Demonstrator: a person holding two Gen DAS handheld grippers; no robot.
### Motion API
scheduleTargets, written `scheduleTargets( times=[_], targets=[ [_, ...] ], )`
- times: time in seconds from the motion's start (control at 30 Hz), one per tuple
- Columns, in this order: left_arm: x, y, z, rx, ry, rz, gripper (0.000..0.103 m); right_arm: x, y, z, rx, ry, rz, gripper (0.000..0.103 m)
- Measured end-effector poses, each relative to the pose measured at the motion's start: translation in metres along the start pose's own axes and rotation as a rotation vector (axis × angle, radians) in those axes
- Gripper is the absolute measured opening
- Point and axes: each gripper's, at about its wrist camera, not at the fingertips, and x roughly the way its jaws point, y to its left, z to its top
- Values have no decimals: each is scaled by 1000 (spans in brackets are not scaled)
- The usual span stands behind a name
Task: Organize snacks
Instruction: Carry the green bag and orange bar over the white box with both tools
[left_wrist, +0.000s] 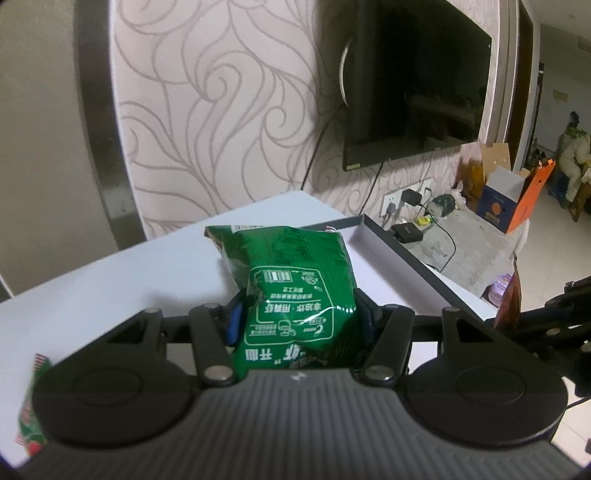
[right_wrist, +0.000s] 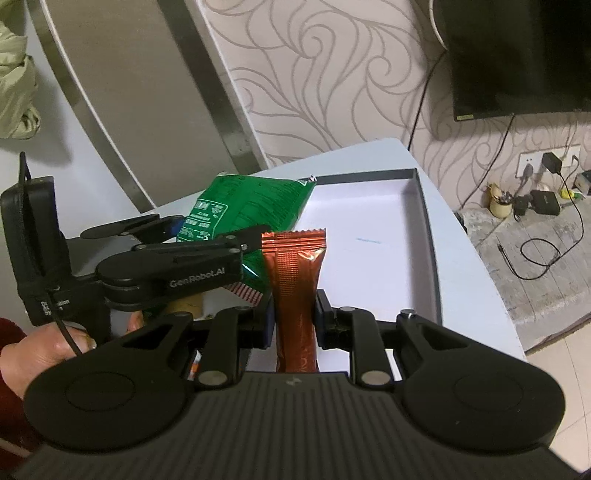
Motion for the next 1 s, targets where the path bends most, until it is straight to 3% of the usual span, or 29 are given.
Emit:
scheduleTargets(
  times=[0.5, 1.0],
  targets=[
    [48, -25, -2, 21, 51, -11, 61, 5, -33, -3, 20, 25, -17, 25],
    [62, -29, -5, -1, 54, 27, 61, 17, -35, -2, 2, 64, 0, 25]
  ],
)
